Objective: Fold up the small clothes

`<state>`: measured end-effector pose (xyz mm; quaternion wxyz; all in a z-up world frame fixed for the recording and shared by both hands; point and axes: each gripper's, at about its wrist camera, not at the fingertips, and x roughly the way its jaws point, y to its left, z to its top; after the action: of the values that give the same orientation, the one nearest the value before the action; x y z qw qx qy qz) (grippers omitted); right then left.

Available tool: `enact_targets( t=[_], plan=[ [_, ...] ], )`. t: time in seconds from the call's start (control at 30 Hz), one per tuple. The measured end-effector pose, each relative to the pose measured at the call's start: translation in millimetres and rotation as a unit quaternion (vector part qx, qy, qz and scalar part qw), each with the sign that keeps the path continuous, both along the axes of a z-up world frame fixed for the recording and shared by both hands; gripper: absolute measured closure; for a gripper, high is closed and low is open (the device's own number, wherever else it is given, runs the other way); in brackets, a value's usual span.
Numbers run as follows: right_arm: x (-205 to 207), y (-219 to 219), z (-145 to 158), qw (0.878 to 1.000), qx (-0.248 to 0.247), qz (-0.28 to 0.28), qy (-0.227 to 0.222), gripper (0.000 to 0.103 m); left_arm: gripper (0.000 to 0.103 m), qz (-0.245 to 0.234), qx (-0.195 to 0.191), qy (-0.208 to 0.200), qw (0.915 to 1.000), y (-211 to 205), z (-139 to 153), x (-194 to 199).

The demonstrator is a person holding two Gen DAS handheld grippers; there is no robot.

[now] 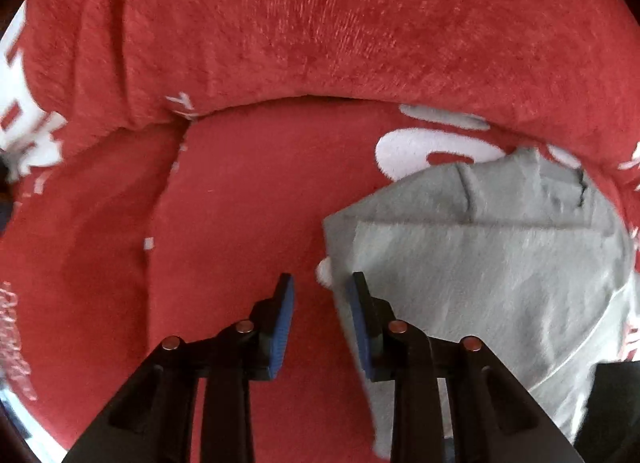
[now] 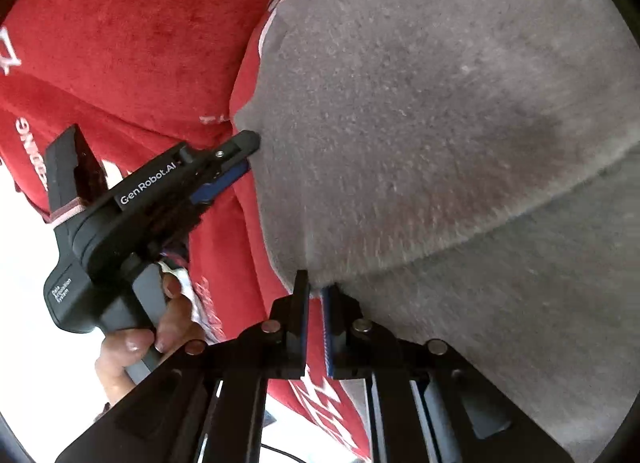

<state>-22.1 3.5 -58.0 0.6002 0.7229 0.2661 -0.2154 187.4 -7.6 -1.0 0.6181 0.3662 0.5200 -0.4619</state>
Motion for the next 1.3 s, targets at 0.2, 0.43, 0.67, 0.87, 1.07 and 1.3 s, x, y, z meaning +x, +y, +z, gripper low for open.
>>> enact_targets(
  t=[0.2, 0.43, 0.67, 0.87, 1.07, 1.3],
  plan=[
    [-59, 8, 30, 0.998, -0.034, 0.001, 0.054, 0.085, 0.073, 0.001, 0.0, 0.006, 1.0, 31, 24, -20],
    [-141, 25, 53, 0.99, -0.049, -0.049, 0.122, 0.071, 0.004, -0.036, -0.032, 0.007, 0.9988, 56, 48, -84],
    [-211, 39, 64, 0.982, -0.045, -0.099, 0.157, 0.067, 0.003, -0.092, -0.022, 0.014, 0.9954, 54, 53, -143],
    [-259, 23, 66, 0.977, -0.045, -0.119, 0.169, 0.065, 0.003, -0.092, -0.007, 0.025, 0.9955, 38, 50, -187],
    [-302, -12, 66, 0.976, -0.05, -0.13, 0.166, 0.064, 0.003, -0.107, 0.01, 0.015, 0.9941, 10, 39, -240],
    [-360, -37, 62, 0.977, -0.051, -0.133, 0.157, 0.064, 0.003, -0.104, -0.011, 0.01, 0.9945, -45, 34, -295]
  ],
)
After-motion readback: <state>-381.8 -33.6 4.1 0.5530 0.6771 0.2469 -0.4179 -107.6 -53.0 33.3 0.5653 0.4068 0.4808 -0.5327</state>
